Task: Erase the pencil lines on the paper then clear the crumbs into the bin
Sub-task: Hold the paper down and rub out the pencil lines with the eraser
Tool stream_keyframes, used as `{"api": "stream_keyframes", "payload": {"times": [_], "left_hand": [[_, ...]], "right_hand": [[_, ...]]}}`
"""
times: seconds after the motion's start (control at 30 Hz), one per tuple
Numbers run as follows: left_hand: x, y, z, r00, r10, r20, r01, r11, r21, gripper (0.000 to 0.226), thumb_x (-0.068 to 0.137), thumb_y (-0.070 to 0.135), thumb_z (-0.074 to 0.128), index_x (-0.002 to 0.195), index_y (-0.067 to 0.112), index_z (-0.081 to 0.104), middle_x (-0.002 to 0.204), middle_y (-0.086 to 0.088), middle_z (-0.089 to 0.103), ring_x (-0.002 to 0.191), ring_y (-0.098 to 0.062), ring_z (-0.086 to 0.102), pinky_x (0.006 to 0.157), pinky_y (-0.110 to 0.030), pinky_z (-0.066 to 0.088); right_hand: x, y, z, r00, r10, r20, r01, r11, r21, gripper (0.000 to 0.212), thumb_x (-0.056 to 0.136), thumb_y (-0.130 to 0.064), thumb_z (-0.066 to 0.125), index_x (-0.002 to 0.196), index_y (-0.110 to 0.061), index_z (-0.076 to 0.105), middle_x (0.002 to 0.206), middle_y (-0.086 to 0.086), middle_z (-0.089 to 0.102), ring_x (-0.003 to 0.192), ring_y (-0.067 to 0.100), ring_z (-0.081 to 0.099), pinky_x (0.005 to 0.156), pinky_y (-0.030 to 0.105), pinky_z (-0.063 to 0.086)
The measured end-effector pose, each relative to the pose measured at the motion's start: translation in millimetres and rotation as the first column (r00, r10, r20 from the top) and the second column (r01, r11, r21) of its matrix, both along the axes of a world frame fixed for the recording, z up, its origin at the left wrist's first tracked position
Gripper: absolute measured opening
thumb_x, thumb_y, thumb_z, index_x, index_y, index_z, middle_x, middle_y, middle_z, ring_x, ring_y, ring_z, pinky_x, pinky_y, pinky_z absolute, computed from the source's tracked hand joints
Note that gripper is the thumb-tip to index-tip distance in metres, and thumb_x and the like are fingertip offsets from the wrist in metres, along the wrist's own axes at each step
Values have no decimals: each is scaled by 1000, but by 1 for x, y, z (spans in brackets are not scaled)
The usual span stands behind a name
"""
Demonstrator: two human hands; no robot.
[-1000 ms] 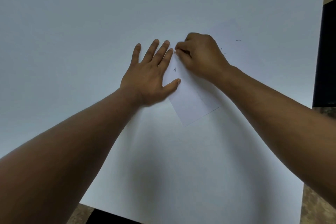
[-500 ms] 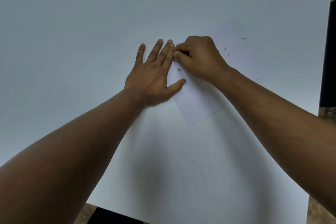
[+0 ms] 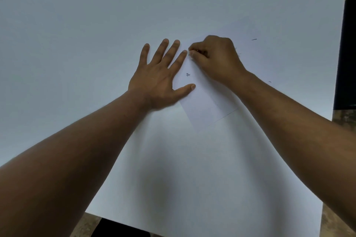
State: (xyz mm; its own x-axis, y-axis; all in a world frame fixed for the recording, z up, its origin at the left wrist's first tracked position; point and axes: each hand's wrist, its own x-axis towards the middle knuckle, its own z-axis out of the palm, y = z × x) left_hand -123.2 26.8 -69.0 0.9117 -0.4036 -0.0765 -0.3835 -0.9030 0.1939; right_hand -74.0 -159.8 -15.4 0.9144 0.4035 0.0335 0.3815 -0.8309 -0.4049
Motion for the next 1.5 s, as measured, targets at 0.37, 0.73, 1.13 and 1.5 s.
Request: {"api": "stream_keyframes", "payload": {"times": [0.37, 0.73, 1.13, 1.5], "left_hand": [[0, -1, 1, 1000, 16, 14, -16, 1000, 8, 93, 93, 82, 16, 164, 23, 6, 173, -2, -3, 159, -22, -8, 125, -59, -4], [0, -1, 0, 1000, 10, 7, -11, 1000, 19, 94, 93, 82, 15, 164, 22, 5, 173, -2, -4, 159, -22, -8, 125, -60, -2], [2, -2, 2, 1000, 22, -1, -22, 1000, 11, 94, 92, 82, 16, 164, 23, 6, 173, 0, -4, 158, -20, -9, 125, -58, -5], [2, -1, 4, 1000, 9, -8, -8, 1000, 17, 87, 92, 82, 16, 163, 33, 8, 173, -2, -4, 158, -22, -9, 124, -59, -5]], "right_hand": [[-89, -37, -10, 992, 5, 123, 10, 993, -120, 27, 98, -17, 50, 81, 0, 63, 74, 10, 49, 64, 28, 48, 55, 34, 42], [-59, -28, -7, 986, 124, 114, -109, 985, -131, 31, 97, -22, 46, 91, -1, 69, 79, 10, 55, 69, 29, 54, 57, 35, 46], [-112, -78, 6, 981, 192, -40, -196, 970, -146, 21, 94, -14, 53, 88, -2, 69, 76, 7, 55, 66, 25, 51, 56, 38, 47], [-121, -76, -7, 989, 144, 37, -139, 983, -123, 19, 98, -13, 54, 92, -1, 68, 77, 7, 53, 66, 24, 47, 55, 37, 44]]}}
